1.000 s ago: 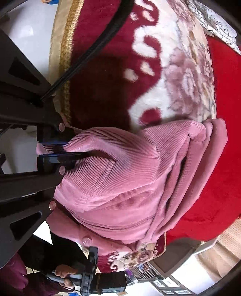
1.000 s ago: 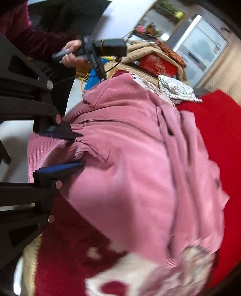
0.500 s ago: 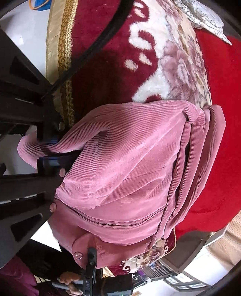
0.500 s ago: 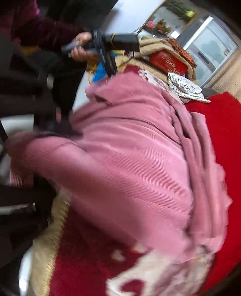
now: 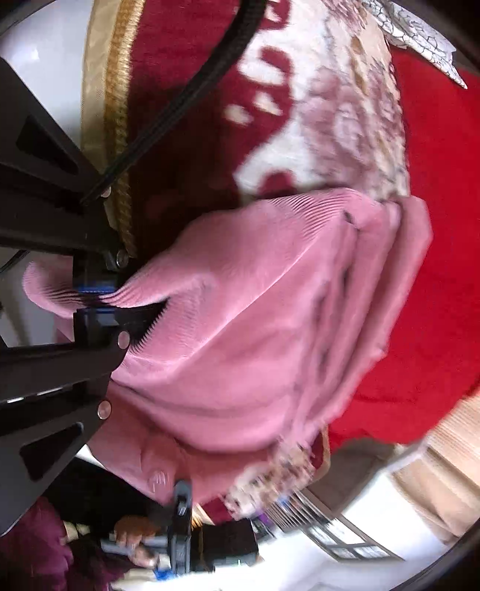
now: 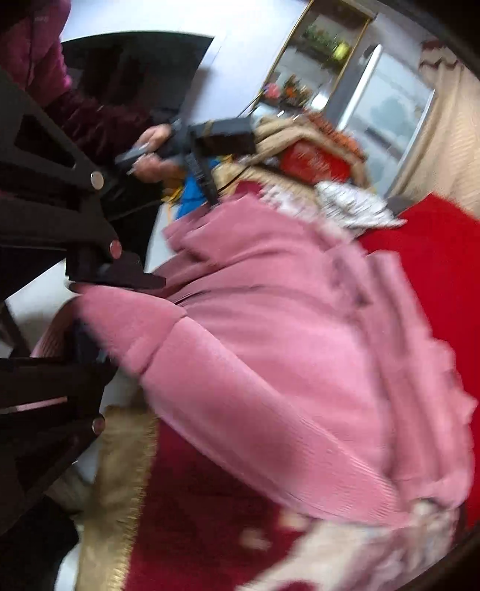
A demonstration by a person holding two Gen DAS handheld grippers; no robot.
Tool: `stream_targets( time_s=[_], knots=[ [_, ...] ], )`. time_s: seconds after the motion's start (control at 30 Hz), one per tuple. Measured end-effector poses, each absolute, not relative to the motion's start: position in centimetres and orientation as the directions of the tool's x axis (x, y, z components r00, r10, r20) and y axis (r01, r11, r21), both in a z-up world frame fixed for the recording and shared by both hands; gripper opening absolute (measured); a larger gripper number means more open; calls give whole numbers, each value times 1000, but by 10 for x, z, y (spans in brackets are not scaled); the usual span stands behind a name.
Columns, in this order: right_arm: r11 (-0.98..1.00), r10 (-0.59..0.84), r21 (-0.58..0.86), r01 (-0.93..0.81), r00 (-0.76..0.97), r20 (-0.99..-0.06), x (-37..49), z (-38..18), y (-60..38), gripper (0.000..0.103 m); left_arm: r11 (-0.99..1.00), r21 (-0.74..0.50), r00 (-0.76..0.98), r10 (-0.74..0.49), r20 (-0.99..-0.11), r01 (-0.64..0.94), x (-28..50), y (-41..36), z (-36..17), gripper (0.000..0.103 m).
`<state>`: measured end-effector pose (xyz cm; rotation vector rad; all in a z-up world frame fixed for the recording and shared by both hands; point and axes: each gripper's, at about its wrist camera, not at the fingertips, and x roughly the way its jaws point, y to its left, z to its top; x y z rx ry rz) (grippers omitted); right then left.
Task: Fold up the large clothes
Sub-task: 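Fold the hem up toward the collar with both tools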
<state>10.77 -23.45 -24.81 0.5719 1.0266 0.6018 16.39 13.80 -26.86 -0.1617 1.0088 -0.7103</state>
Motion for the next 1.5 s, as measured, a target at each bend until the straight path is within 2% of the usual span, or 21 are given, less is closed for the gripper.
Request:
stream_targets(
  time_s=[0.2, 0.3, 0.5, 0.53, 0.6, 0.63, 0.67, 0.77, 0.9, 0.97, 1.13, 1.2, 1.27, 1.33, 1.5],
  knots=[
    [666, 680, 719, -196, 555, -479, 137, -202, -269, 10, 702, -503, 351, -699, -622, 505, 189, 138, -213, 4],
    [640, 666, 742, -199, 626, -406, 160, -178, -294, 11, 712, -483, 375, -689, -620, 509, 220, 124, -184, 4],
    [723, 622, 678, -135, 556, -552, 164, -172, -314, 15, 710, -467, 368, -686, -627, 527, 230, 109, -183, 4],
    [733, 614, 670, -117, 539, -577, 156, -178, -318, 23, 709, -468, 365, -686, -629, 528, 226, 109, -189, 4],
    [743, 599, 665, -78, 520, -609, 137, -192, -329, 61, 707, -481, 360, -690, -627, 518, 222, 112, -198, 4],
    [748, 587, 662, -43, 509, -629, 124, -203, -335, 96, 705, -497, 356, -696, -624, 506, 220, 116, -202, 4],
    [746, 579, 666, -18, 513, -634, 115, -212, -342, 98, 704, -510, 356, -699, -620, 494, 218, 119, -206, 4],
    [671, 621, 741, -11, 555, -554, 75, -242, -354, 96, 713, -513, 371, -694, -617, 478, 208, 127, -208, 4],
    [640, 655, 768, 17, 511, -557, 59, -282, -338, 93, 738, -504, 386, -668, -636, 449, 200, 130, -211, 4],
    [642, 657, 766, 11, 507, -558, 64, -294, -327, 79, 755, -488, 391, -648, -654, 438, 195, 133, -213, 4],
    [576, 692, 806, 140, 442, -571, 78, -346, -300, 70, 767, -483, 392, -636, -665, 423, 186, 139, -218, 4],
    [594, 679, 792, 142, 440, -588, 79, -352, -290, 61, 773, -476, 390, -626, -675, 419, 184, 140, -220, 4],
    [589, 677, 794, 147, 447, -585, 81, -352, -285, 38, 781, -466, 390, -616, -685, 415, 184, 142, -224, 4],
    [558, 709, 823, 111, 452, -542, 82, -341, -280, 28, 779, -475, 388, -620, -682, 410, 183, 146, -228, 4],
    [621, 705, 781, -62, 479, -523, 85, -304, -252, 27, 783, -478, 389, -616, -685, 398, 182, 152, -237, 4]
  ],
)
